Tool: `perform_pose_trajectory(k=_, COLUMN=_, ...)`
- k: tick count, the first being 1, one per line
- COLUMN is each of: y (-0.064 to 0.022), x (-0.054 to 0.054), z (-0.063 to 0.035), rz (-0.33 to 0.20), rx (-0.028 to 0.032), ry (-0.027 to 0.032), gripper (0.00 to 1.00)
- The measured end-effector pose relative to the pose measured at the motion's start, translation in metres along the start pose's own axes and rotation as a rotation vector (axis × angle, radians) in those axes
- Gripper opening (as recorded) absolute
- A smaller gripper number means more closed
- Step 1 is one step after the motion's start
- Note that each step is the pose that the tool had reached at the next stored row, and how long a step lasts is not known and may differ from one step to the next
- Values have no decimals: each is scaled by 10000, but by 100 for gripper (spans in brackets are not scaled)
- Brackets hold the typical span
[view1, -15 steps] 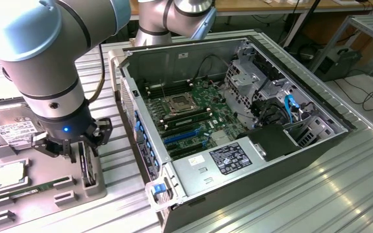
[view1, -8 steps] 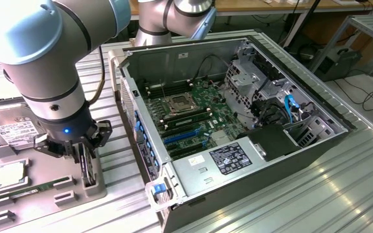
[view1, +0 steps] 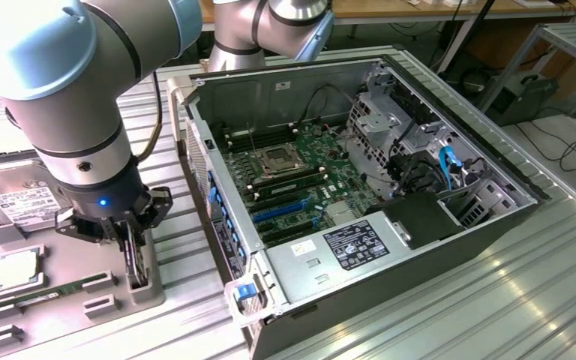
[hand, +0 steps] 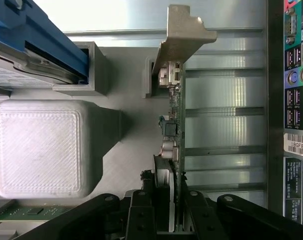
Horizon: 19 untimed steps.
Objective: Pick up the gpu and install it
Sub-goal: 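Pick up the gpu and move the gpu toward the slot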
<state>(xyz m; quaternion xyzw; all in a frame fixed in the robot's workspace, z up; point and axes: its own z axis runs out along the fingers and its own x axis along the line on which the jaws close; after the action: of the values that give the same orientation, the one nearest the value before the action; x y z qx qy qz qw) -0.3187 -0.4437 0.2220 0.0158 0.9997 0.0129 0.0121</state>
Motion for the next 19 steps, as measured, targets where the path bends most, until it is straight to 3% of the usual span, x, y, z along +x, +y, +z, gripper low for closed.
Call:
perform_pose_trajectory(k=5, y=0, x=0, z=-7, rz=0, rx=1, ry=1, gripper=27)
perform_pose_trajectory(k=10, y=3, x=-5, z=-115, rz=0, rx=1, ry=0, gripper=27)
perform_pose_trajectory(k=19, y=5, x=-8, z=-201, rz=0, rx=0, ry=0, gripper=27)
